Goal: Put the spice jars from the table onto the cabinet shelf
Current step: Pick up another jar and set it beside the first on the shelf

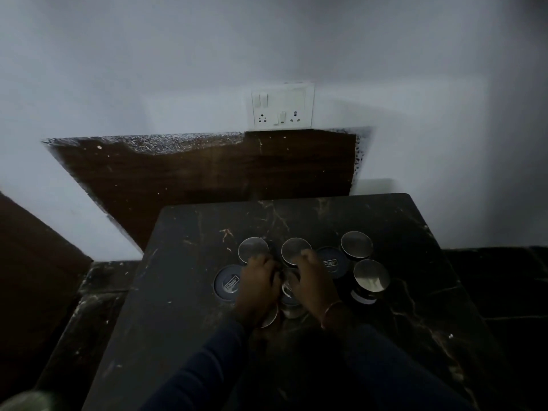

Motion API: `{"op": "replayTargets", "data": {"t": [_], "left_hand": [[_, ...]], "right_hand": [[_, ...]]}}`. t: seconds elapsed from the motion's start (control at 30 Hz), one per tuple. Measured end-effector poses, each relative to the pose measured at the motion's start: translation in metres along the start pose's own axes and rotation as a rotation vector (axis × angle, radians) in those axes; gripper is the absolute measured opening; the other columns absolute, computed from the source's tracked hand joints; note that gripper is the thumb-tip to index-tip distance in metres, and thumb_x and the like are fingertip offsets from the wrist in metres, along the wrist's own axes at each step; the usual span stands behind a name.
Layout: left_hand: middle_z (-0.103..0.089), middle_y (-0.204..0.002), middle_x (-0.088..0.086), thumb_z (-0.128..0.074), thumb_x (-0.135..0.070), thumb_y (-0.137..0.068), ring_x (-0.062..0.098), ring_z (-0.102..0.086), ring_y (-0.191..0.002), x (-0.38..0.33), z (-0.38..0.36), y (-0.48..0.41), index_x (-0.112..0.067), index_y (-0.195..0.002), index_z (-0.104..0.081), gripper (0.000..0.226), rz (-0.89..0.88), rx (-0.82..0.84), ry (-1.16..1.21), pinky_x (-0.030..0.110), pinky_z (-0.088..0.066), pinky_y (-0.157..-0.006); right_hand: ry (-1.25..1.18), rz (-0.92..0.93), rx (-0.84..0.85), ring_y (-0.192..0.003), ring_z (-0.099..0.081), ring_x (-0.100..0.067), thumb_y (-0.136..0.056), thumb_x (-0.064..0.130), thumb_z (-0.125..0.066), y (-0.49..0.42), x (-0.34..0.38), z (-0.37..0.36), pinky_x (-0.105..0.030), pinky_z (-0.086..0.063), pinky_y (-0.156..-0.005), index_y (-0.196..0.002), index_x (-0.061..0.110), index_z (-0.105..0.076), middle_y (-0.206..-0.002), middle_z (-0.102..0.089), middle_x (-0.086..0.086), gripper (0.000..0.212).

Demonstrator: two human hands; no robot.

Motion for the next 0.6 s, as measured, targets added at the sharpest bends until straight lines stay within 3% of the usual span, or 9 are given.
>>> {"op": "replayTargets", "data": {"t": [0.1, 0.17, 0.23, 0.3, 0.37, 0.6], "left_hand": [[-0.052, -0.128, 0.006, -0.053, -0.027, -0.085, 0.024, -0.049, -0.119, 0.014, 0.014, -0.021, -0.016, -0.119, -0.058, 0.036, 0.086, 0.016, -0.083, 0.042, -0.045, -0.094], [-0.033, -0.148, 0.012, -0.059, -0.032, -0.087, 0.031, -0.031, -0.138, 0.021, 0.023, -0.035, -0.018, -0.137, -0.042, 0.054, 0.184, 0.126, -0.138, 0.049, -0.036, -0.107], [-0.019, -0.156, 0.015, -0.060, -0.038, -0.087, 0.035, -0.018, -0.144, 0.028, 0.027, -0.050, -0.021, -0.147, -0.026, 0.071, 0.276, 0.252, -0.149, 0.054, -0.030, -0.110], [-0.022, -0.155, 0.014, -0.060, -0.042, -0.086, 0.035, -0.027, -0.140, 0.034, 0.025, -0.058, -0.022, -0.150, -0.017, 0.079, 0.320, 0.354, -0.125, 0.055, -0.033, -0.109], [-0.031, -0.149, 0.010, -0.061, -0.045, -0.084, 0.034, -0.039, -0.131, 0.036, 0.020, -0.059, -0.023, -0.148, -0.020, 0.080, 0.337, 0.419, -0.136, 0.053, -0.037, -0.106], [-0.046, -0.128, 0.005, -0.062, -0.057, -0.074, 0.027, -0.048, -0.113, 0.032, 0.010, -0.055, -0.024, -0.129, -0.044, 0.066, 0.280, 0.244, -0.093, 0.041, -0.044, -0.095]], "right_hand": [[0.036, 0.023, -0.056, -0.123, -0.046, -0.030, -0.085, 0.023, -0.063, -0.027, 0.009, 0.008, -0.041, -0.044, -0.102, -0.125, 0.011, -0.057, -0.133, -0.047, -0.011, 0.042], [0.031, -0.046, 0.015, -0.127, -0.044, -0.034, -0.084, 0.030, -0.066, -0.044, 0.013, 0.010, -0.045, -0.043, -0.104, -0.133, 0.016, -0.049, -0.138, -0.042, -0.014, 0.054], [0.046, -0.131, 0.120, -0.125, -0.047, -0.037, -0.079, 0.036, -0.070, -0.057, 0.011, 0.009, -0.047, -0.043, -0.102, -0.140, 0.022, -0.041, -0.137, -0.045, -0.017, 0.069], [0.118, -0.132, 0.190, -0.120, -0.051, -0.036, -0.076, 0.039, -0.072, -0.065, 0.007, 0.004, -0.046, -0.043, -0.101, -0.137, 0.022, -0.042, -0.130, -0.054, -0.015, 0.071], [0.140, -0.134, 0.188, -0.118, -0.052, -0.035, -0.074, 0.039, -0.072, -0.065, 0.003, 0.000, -0.044, -0.043, -0.101, -0.133, 0.021, -0.046, -0.127, -0.056, -0.014, 0.067], [-0.192, -0.075, -0.007, -0.124, -0.048, -0.024, -0.077, 0.031, -0.074, -0.056, -0.003, 0.012, -0.037, -0.045, -0.102, -0.141, 0.017, -0.043, -0.134, -0.048, -0.009, 0.073]]}}
Point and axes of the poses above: each hand's wrist, its own y-axis away from the middle knuckle, its own z-axis out of the back of the hand, x = y × z, the point moved 1 cm from there along -y, towards the middle knuckle
